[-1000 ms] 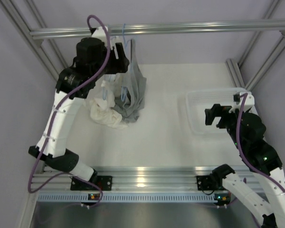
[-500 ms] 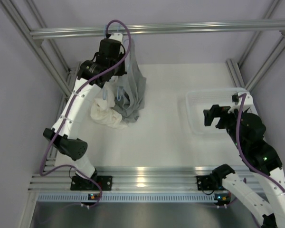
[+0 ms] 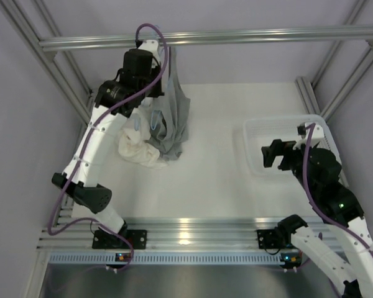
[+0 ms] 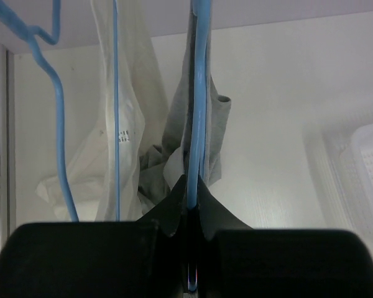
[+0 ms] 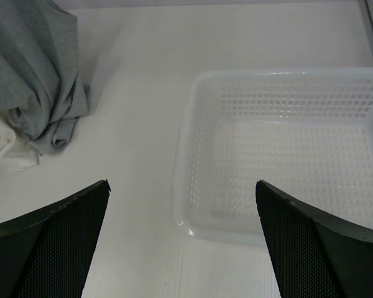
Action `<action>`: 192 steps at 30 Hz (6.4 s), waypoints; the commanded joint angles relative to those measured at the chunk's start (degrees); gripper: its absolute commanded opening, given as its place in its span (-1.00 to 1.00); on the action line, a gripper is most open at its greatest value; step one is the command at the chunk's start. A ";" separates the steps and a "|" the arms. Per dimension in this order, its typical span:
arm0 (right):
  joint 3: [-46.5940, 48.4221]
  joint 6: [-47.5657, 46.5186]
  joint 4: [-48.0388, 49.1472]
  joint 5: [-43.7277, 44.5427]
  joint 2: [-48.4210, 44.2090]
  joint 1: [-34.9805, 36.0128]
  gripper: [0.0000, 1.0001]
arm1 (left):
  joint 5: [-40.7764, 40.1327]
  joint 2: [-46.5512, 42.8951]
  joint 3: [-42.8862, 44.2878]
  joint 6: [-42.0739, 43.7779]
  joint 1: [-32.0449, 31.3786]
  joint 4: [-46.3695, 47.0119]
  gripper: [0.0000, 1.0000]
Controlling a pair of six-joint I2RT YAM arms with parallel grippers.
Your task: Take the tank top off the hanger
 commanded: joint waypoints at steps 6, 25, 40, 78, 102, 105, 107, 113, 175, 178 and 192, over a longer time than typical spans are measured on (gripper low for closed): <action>-1.75 1.06 3.60 -1.59 0.33 0.82 0.99 | 4.08 -7.34 -0.17 -0.20 -0.27 6.89 -1.00; -1.23 10.10 32.75 -35.58 16.38 1.00 0.99 | 37.20 -34.75 -33.21 -0.74 -0.35 3.64 -1.00; 16.44 3.00 32.52 -11.45 35.05 20.24 0.70 | 41.26 -40.57 -40.70 -3.19 -0.35 5.39 -1.00; 23.91 1.15 23.29 4.03 41.11 10.14 -1.00 | 38.10 -43.64 -42.19 2.52 -0.35 1.79 -1.00; 32.61 -0.60 20.83 -10.30 42.78 3.90 -1.00 | 45.21 -41.62 -40.96 3.92 -0.44 1.79 -1.00; 32.88 -0.70 18.90 -9.41 45.41 2.32 -1.00 | 44.61 -42.32 -40.18 4.01 -0.44 1.79 -1.00; 31.65 -0.61 18.45 -9.24 46.20 1.97 -1.00 | 44.25 -42.67 -40.00 4.18 -0.44 1.79 -1.00; 28.22 0.53 18.28 -11.52 47.70 1.79 -1.00 | 44.52 -44.69 -39.29 4.45 -0.36 2.93 -1.00; -7.64 9.59 28.65 0.52 47.45 19.63 -0.21 | 20.96 -44.96 -43.96 -6.01 -1.06 10.68 -1.00; -6.94 9.06 26.55 1.31 42.09 19.63 -0.17 | 21.06 -43.56 -41.76 -6.09 -0.97 5.76 -1.00; -2.55 7.92 15.73 5.09 23.10 19.55 0.99 | -1.52 -14.75 -9.73 -3.19 -9.76 -1.26 -1.00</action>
